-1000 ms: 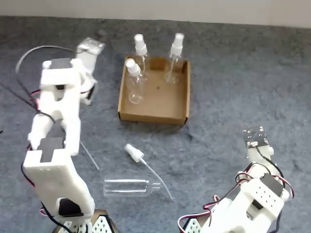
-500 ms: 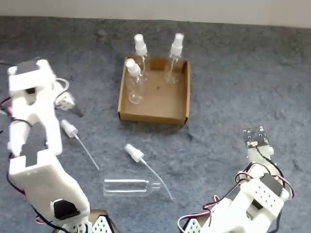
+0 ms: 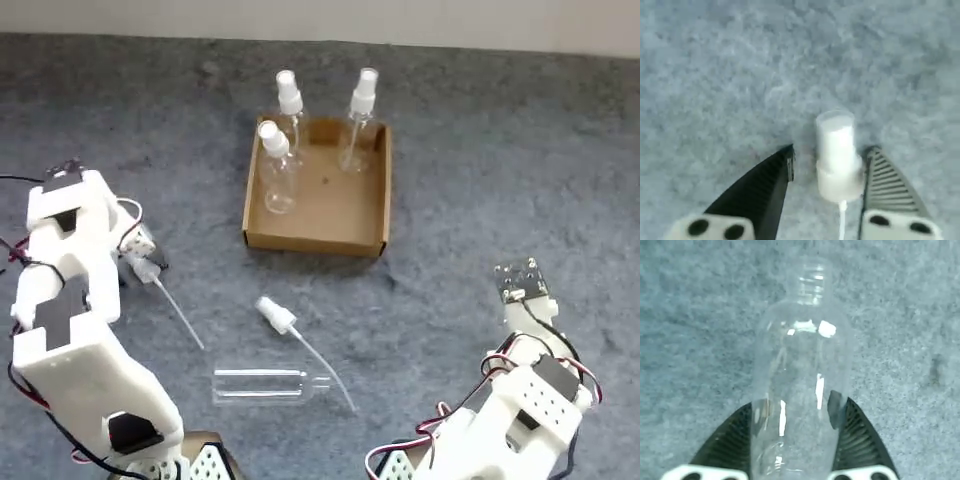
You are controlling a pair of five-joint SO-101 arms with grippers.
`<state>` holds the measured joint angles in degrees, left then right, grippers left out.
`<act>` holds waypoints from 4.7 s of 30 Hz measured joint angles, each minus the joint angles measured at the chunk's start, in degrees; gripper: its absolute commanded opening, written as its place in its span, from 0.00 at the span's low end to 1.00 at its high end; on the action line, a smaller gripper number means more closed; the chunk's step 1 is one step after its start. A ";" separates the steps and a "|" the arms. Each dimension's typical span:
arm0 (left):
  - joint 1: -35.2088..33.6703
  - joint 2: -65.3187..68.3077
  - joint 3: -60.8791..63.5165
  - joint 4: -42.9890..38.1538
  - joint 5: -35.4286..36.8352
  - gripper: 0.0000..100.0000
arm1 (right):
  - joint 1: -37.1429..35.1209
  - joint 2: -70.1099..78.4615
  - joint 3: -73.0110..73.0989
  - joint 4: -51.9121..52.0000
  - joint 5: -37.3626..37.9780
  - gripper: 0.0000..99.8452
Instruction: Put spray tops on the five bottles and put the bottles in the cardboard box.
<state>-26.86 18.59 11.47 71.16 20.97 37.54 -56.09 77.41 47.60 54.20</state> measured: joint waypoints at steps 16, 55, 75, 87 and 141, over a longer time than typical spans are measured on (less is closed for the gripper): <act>19.87 -0.53 -29.19 13.98 -25.41 0.02 | 0.00 0.00 0.00 0.00 0.00 0.01; 21.80 -8.62 11.87 -3.78 -36.75 0.10 | -7.21 0.00 -3.78 4.75 -16.70 0.11; 21.89 -37.98 16.88 3.08 -32.88 0.00 | -7.12 0.00 -6.07 6.07 -16.97 0.23; 21.89 -63.74 41.41 -5.01 -29.98 0.00 | -8.53 22.42 -32.18 16.00 -23.38 0.23; 22.33 -65.05 1.41 -8.88 3.43 0.00 | -72.35 5.19 -25.41 -3.43 -38.07 0.00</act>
<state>-4.53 -46.46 12.88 62.29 24.40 -34.81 -50.90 52.00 44.18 16.13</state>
